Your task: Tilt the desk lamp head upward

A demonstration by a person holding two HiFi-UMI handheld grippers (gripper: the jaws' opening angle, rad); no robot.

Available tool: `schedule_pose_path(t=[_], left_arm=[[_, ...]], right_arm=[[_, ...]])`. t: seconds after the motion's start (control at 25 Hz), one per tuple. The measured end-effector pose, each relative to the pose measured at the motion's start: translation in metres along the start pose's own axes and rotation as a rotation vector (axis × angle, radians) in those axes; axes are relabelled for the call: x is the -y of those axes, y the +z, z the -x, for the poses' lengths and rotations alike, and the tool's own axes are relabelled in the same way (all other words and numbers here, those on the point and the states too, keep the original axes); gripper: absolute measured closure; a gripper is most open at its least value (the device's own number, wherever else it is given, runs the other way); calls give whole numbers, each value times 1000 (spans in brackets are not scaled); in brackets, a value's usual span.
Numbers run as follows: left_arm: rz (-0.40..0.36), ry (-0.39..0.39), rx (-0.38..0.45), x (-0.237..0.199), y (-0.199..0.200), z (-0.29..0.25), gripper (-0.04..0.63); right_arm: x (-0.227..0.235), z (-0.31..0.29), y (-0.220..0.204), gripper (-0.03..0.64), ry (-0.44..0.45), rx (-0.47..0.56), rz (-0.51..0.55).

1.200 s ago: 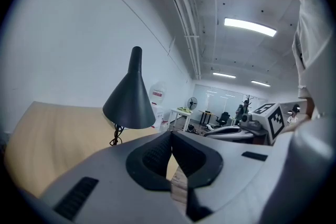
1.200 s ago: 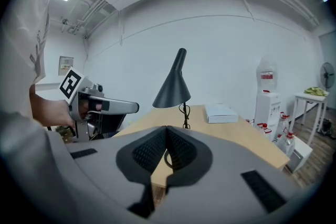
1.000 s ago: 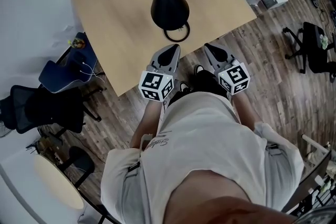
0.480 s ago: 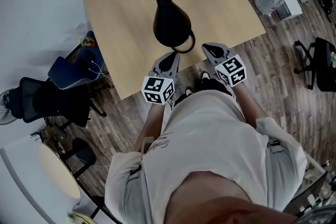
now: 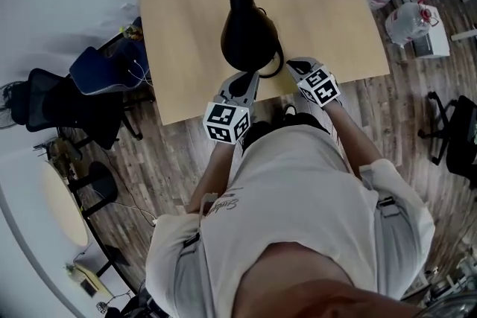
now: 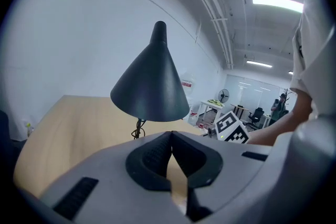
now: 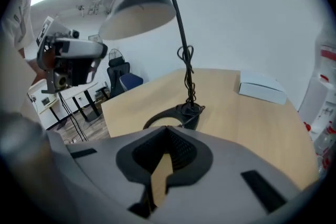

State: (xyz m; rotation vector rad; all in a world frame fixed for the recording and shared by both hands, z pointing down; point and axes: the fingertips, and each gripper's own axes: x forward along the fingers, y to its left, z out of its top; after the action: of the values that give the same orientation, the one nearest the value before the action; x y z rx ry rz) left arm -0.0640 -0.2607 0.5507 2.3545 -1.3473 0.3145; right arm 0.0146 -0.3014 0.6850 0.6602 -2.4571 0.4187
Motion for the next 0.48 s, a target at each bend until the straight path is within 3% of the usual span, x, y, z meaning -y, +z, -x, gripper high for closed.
schedule_pose_path(t=[0.2, 0.48], left_arm=[[18, 57, -11, -4, -4, -2, 581], [35, 104, -29, -16, -2, 2, 581]], right_arm=[[16, -42, -39, 621, 42, -130, 61], [18, -70, -48, 621, 106, -179, 80]])
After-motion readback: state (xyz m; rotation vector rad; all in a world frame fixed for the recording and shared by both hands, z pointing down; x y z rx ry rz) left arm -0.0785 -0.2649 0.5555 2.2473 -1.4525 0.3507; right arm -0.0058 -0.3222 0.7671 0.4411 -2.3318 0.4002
